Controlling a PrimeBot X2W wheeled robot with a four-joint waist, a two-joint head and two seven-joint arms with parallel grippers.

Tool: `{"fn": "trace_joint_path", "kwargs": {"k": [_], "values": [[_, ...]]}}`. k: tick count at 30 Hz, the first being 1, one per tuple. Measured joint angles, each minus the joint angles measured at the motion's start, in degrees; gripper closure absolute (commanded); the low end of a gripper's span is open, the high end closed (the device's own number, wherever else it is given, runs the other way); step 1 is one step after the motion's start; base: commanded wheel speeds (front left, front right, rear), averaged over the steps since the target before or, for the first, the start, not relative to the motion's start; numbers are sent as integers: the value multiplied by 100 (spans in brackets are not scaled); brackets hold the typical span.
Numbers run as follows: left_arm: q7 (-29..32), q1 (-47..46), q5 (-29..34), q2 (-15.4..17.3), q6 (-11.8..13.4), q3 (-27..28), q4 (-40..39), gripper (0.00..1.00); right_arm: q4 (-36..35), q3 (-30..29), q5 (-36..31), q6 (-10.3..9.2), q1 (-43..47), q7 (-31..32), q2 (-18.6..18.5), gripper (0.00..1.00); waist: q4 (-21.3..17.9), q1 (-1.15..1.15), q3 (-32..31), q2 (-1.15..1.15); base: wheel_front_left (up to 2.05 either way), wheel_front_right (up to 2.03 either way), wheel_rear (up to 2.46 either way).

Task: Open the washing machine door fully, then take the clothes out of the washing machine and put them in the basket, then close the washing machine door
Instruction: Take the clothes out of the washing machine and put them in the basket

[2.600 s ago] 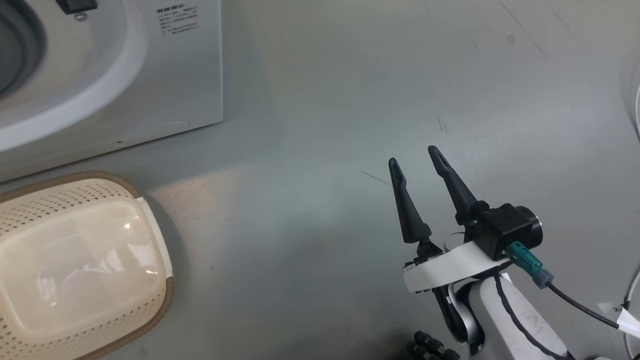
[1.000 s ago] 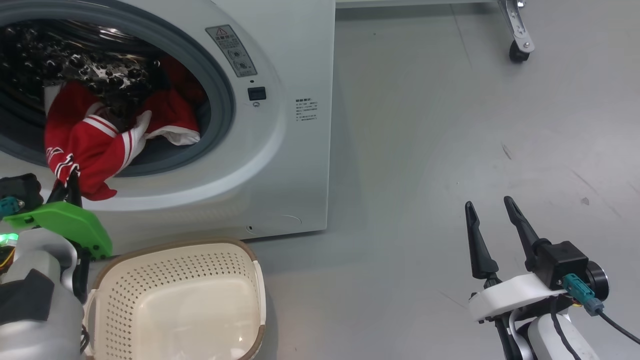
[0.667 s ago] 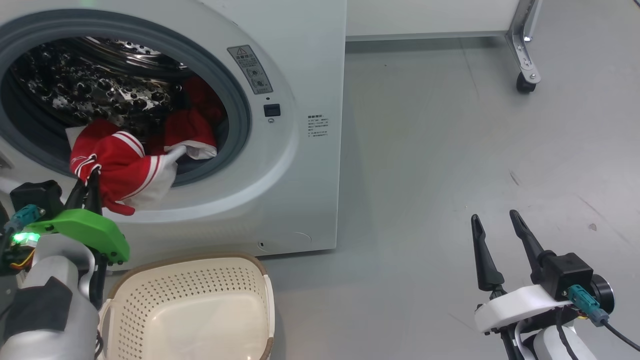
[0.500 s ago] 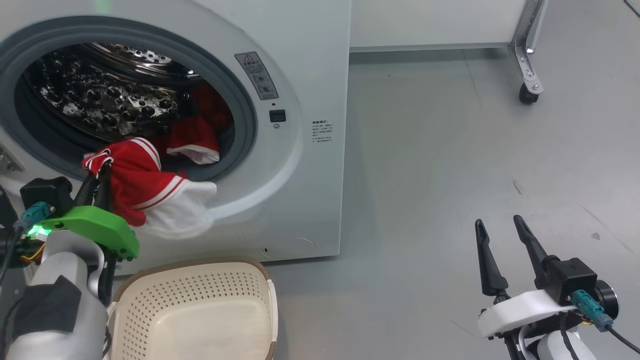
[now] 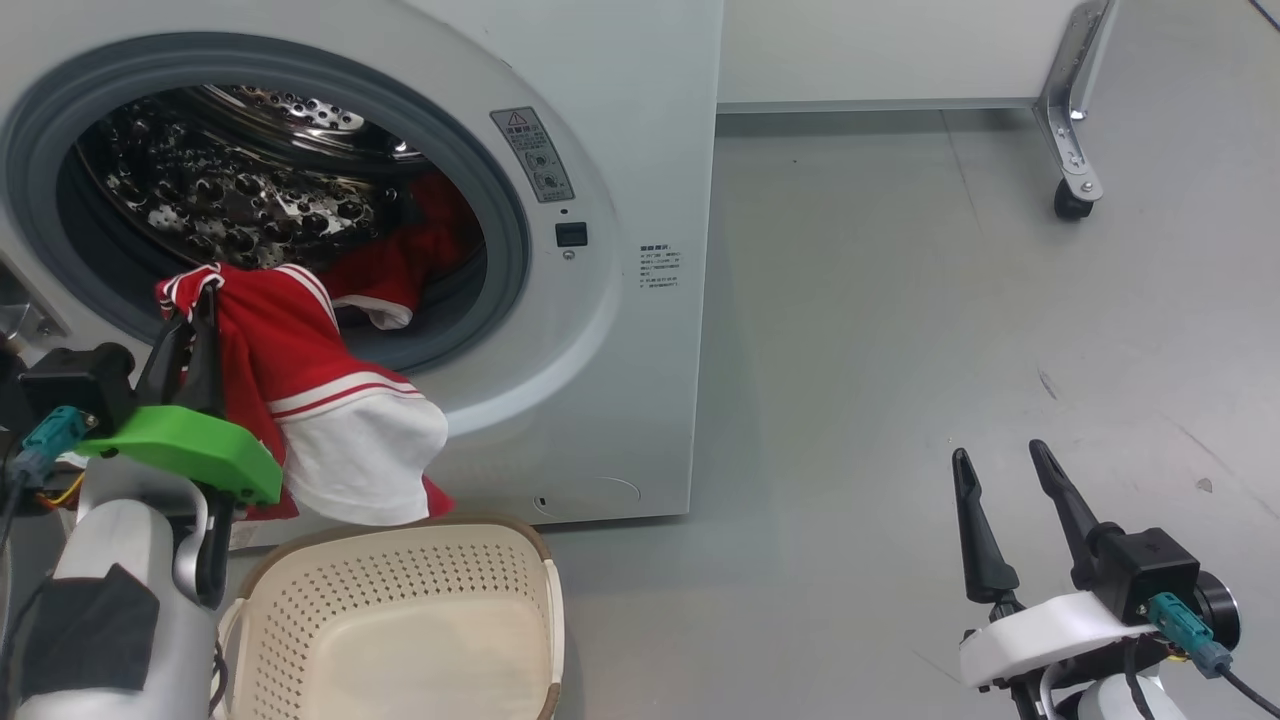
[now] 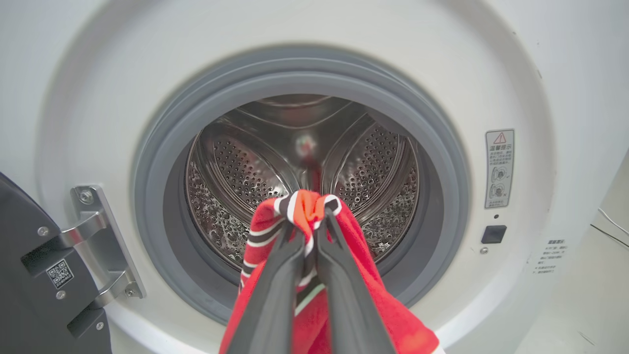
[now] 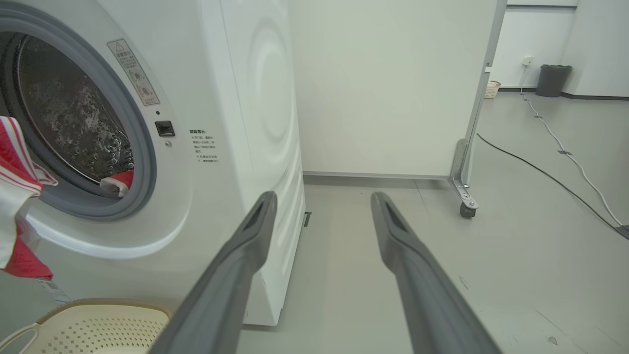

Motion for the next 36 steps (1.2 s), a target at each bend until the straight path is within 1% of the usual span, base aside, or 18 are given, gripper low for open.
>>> {"fn": "trace_joint_path", "kwargs": {"k": [4, 7, 15, 22, 30, 36], "values": [[0, 140, 35, 1, 1, -10, -86, 100, -44, 36, 0, 2, 28, 0, 1, 0, -5, 0, 48, 0, 0, 0, 0], [0, 289, 44, 1, 1, -45, -87, 100, -76, 79, -1, 45, 27, 0, 3, 0, -23, 0, 110, 0, 0, 0, 0], [19, 639, 147, 2, 5, -180, -86, 100, -156, 121, -2, 45, 26, 1, 10, 0, -108, 0, 317, 0, 0, 0, 0], [297, 826, 209, 32, 27, -276, -49, 100, -281, 236, -47, 45, 4, 11, 26, 0, -202, 0, 659, 0, 0, 0, 0], [495, 1028, 275, 174, 52, -318, 203, 100, -387, 338, -158, 44, -205, 58, 96, 0, -358, 0, 1069, 0, 0, 0, 0], [669, 1027, 326, 209, 52, -361, 380, 100, -461, 378, -202, 44, -340, 59, 151, 0, -503, 0, 1393, 0, 0, 0, 0]]}}
